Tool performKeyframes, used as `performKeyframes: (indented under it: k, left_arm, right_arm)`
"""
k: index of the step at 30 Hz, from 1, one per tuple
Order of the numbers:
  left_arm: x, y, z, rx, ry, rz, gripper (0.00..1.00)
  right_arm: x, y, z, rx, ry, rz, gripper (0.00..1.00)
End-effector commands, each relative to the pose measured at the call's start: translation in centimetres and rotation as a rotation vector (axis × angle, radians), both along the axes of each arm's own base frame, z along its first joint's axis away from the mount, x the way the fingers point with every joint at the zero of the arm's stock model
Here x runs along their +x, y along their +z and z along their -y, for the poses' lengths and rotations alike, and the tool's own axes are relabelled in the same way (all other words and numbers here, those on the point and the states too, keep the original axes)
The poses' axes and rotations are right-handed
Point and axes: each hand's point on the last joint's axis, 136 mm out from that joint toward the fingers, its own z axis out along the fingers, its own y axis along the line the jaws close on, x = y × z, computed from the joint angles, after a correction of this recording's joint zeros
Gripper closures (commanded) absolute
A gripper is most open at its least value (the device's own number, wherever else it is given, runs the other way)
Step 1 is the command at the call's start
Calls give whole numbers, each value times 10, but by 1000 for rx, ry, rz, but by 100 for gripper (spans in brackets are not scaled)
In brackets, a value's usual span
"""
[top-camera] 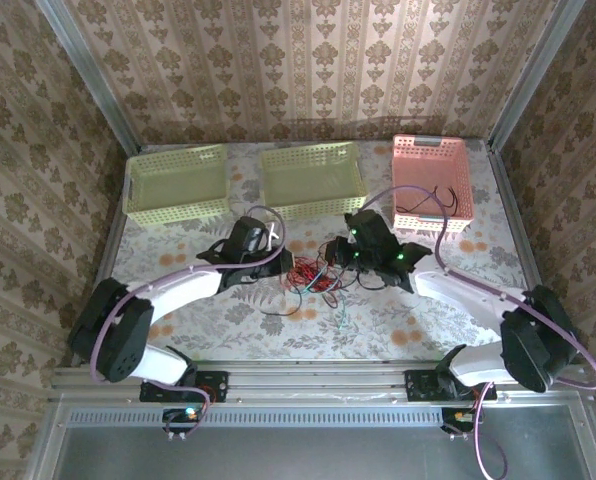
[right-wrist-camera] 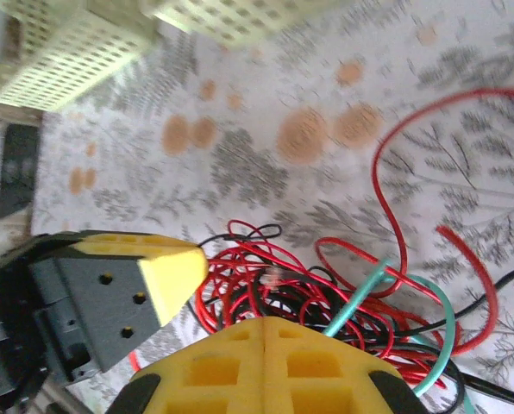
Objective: Untangle the cables
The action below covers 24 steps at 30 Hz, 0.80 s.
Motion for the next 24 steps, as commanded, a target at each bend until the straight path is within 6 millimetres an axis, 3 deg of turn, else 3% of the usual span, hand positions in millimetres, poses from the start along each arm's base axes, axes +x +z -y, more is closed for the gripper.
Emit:
performKeyframes:
  k: [1,5,12,15,21,24]
  left_arm:
    - [-1,15,-18,8,19,40,100]
    - [-3,59,-23,-30,2,146,100]
    - [-5,152,-16,-84,-67,332,100]
    - [-5,163,-11,-42,-89,379,100]
    - [-8,148,14,-33,-132,356,100]
    - [-6,165,17,-52,-132,398,100]
  right_arm:
    - [2,39,5,-18,2,100,100]
    - [2,48,8,-31,2,121,92]
    - [3,41,9,-35,-9,115,84]
    - [3,40,10,-36,-13,116,81]
    - [-2,38,20,-66,-26,123,77]
    - [-5,39,26,-82,-31,128,75]
